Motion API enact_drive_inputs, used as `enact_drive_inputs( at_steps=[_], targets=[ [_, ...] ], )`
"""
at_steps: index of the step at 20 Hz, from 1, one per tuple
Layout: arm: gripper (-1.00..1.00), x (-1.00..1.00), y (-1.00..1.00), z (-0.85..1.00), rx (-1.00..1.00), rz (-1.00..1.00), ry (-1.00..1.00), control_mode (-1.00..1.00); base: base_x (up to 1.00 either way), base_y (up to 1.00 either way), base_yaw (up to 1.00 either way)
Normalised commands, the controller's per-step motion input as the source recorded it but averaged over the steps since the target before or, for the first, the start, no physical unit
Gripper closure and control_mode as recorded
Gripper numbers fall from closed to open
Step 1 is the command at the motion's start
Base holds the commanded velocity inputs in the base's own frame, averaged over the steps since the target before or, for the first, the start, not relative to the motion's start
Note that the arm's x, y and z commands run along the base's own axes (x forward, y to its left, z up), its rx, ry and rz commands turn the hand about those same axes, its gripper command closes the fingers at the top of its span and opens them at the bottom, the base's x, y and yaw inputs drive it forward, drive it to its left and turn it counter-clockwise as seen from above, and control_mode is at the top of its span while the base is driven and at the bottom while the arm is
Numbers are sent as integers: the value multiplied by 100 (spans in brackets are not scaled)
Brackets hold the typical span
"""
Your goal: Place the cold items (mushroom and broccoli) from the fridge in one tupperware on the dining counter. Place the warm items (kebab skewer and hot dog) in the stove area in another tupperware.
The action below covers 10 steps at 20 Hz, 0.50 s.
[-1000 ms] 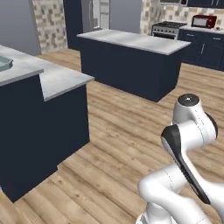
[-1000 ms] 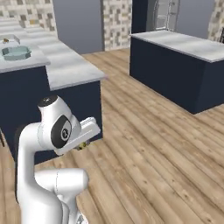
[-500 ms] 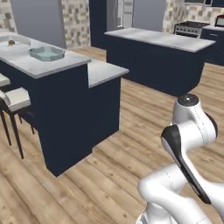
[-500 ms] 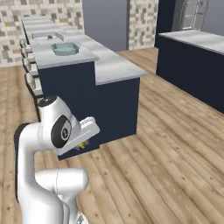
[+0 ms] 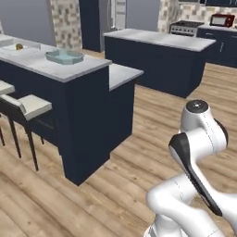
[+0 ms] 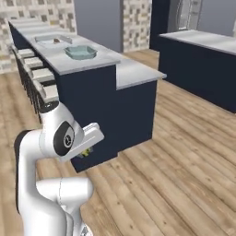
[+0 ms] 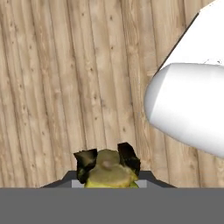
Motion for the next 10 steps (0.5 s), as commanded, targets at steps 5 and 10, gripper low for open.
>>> enact_drive_inputs(
  at_steps=[5, 10],
  targets=[
    [100, 0, 0, 0, 0, 0, 0, 100, 0, 100, -45],
    [100, 0, 0, 0, 0, 0, 0, 100, 0, 100, -51]
  ],
)
